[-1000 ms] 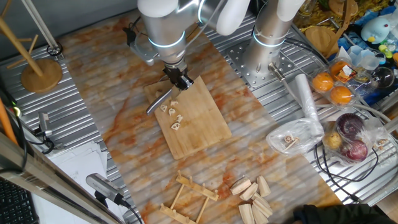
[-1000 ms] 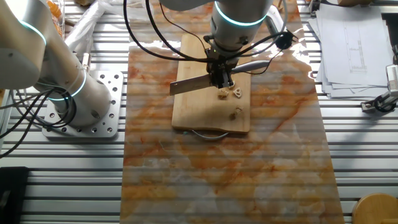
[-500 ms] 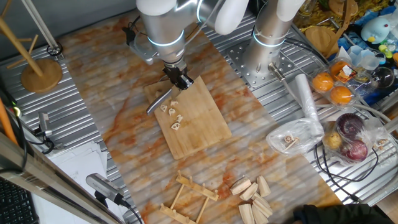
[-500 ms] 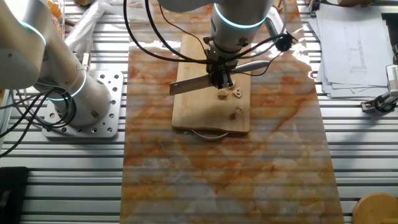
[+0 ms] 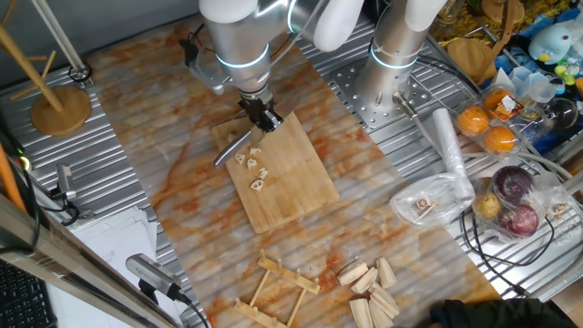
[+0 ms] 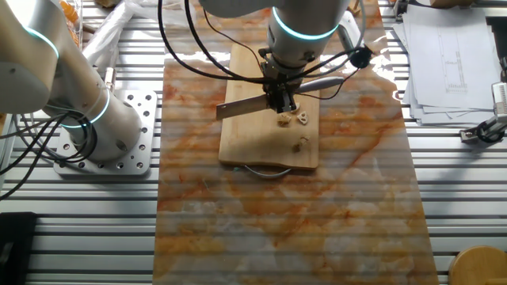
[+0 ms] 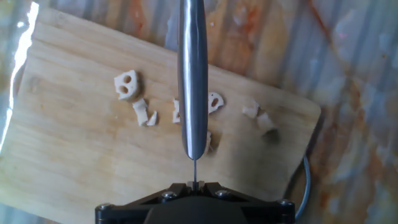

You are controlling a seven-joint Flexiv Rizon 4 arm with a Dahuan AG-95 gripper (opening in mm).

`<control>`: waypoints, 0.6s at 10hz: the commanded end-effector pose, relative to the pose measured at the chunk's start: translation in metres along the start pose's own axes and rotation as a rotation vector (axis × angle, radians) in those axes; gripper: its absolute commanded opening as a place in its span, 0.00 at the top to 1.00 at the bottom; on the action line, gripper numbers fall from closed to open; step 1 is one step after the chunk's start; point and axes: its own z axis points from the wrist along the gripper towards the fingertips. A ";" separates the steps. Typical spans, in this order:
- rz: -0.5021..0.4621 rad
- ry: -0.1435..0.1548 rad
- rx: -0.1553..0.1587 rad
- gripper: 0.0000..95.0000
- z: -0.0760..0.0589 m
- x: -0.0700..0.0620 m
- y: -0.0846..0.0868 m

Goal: Slice the lotus root

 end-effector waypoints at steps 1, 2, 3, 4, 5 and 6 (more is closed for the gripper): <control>0.072 -0.014 -0.004 1.00 0.006 -0.011 0.019; 0.086 -0.014 -0.003 1.00 0.006 -0.015 0.025; 0.094 -0.015 -0.004 1.00 0.007 -0.017 0.030; 0.097 -0.017 -0.002 1.00 0.007 -0.019 0.037; 0.093 -0.022 -0.003 1.00 0.006 -0.020 0.041; 0.049 -0.033 0.013 1.00 0.005 -0.022 0.048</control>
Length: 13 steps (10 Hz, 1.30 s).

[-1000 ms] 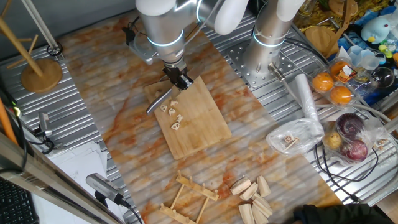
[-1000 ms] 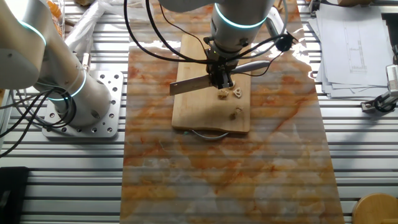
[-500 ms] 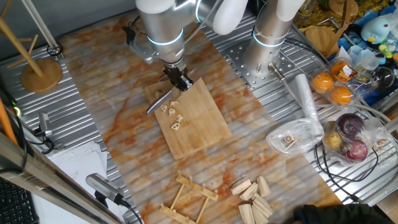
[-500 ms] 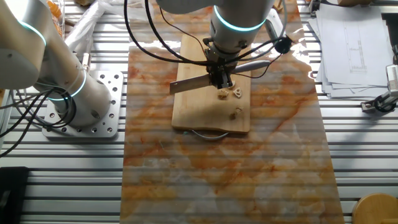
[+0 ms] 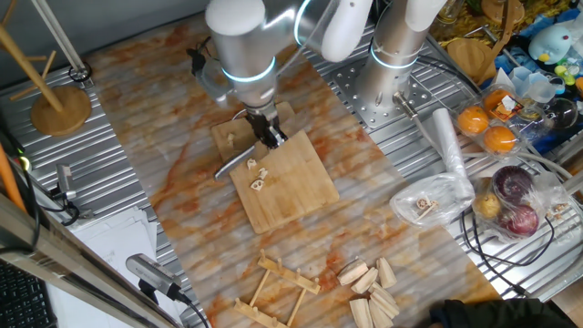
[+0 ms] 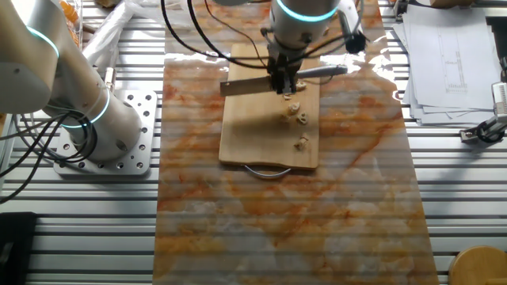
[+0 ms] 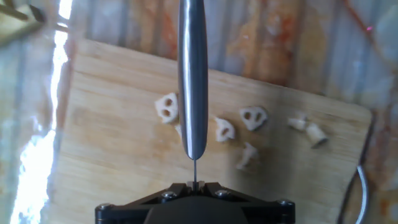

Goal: Slice the lotus root

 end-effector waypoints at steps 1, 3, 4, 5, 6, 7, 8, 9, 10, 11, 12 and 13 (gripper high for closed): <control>-0.044 -0.017 0.010 1.00 -0.002 -0.001 0.011; -0.068 -0.012 0.021 1.00 -0.004 0.000 0.022; -0.091 -0.011 0.019 1.00 -0.006 0.002 0.024; -0.114 -0.018 0.010 1.00 -0.006 0.002 0.024; -0.130 -0.019 0.006 1.00 -0.007 0.003 0.025; -0.135 -0.018 0.008 1.00 -0.007 0.003 0.027; -0.129 -0.018 0.010 1.00 -0.010 0.000 0.030; -0.112 -0.016 0.009 1.00 -0.010 0.000 0.030; -0.105 -0.011 0.014 1.00 -0.010 0.000 0.030; -0.118 -0.003 0.046 1.00 -0.010 0.000 0.030; -0.156 0.001 0.066 1.00 -0.010 0.000 0.030; -0.178 0.002 0.066 1.00 -0.010 0.000 0.030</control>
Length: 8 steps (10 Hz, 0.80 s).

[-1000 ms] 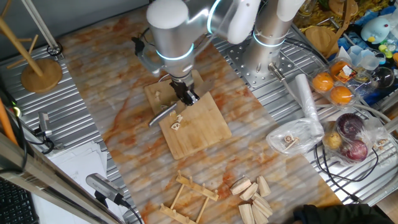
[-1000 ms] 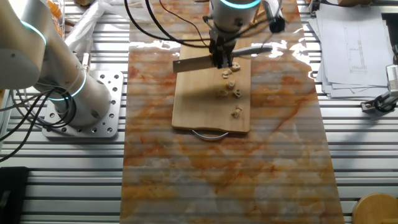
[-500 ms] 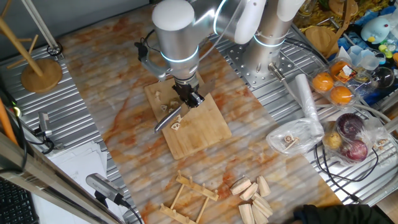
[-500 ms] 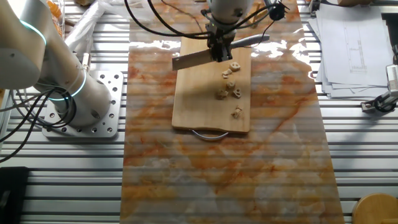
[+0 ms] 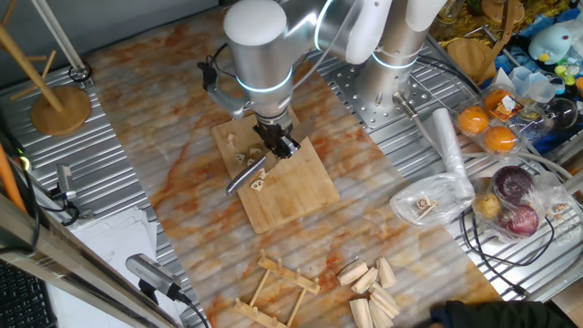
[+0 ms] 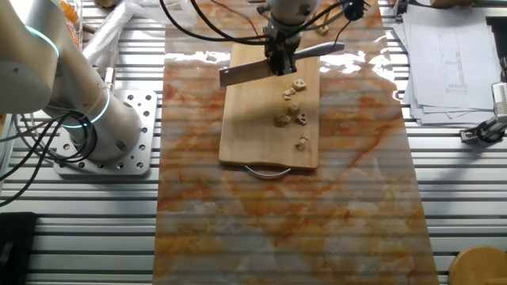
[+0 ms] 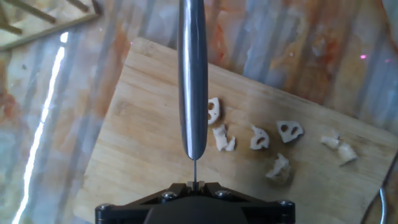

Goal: Slice the lotus root

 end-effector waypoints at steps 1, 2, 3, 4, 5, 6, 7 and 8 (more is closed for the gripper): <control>-0.100 -0.008 0.022 1.00 -0.001 0.000 -0.001; -0.118 -0.024 0.027 1.00 -0.001 0.000 -0.001; -0.136 -0.031 0.027 1.00 -0.001 0.000 -0.001; -0.164 -0.034 0.023 1.00 -0.001 0.000 -0.001; -0.180 -0.053 -0.002 1.00 -0.001 0.000 -0.001; -0.182 -0.057 -0.020 1.00 -0.001 0.000 -0.001; -0.175 -0.053 -0.026 1.00 -0.001 0.000 -0.001; -0.155 -0.039 -0.030 1.00 -0.001 0.000 -0.001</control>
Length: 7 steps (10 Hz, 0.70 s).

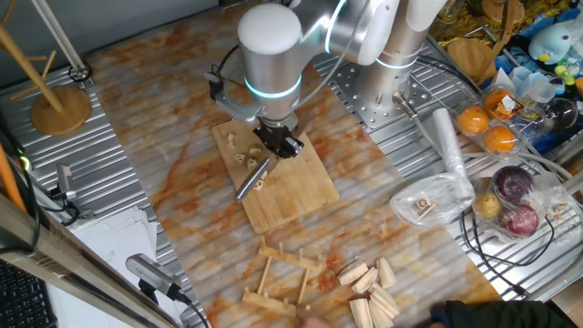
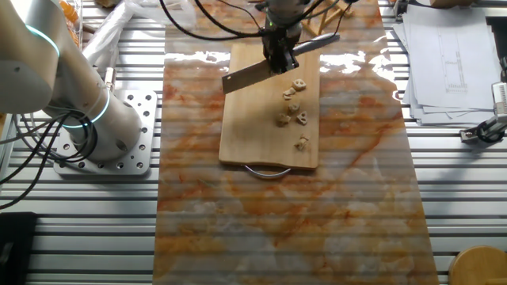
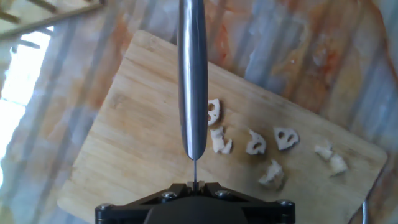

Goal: Slice the lotus root

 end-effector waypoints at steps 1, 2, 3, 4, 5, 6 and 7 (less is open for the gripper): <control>0.050 0.015 -0.034 1.00 0.001 -0.002 0.000; 0.055 0.022 -0.026 1.00 -0.003 -0.011 0.019; 0.061 0.027 -0.015 1.00 -0.005 -0.018 0.035; 0.069 0.030 -0.009 1.00 -0.007 -0.027 0.052; 0.069 0.031 -0.003 1.00 -0.008 -0.032 0.060; 0.073 0.031 -0.002 1.00 -0.009 -0.037 0.064; 0.075 0.034 0.002 1.00 -0.012 -0.046 0.069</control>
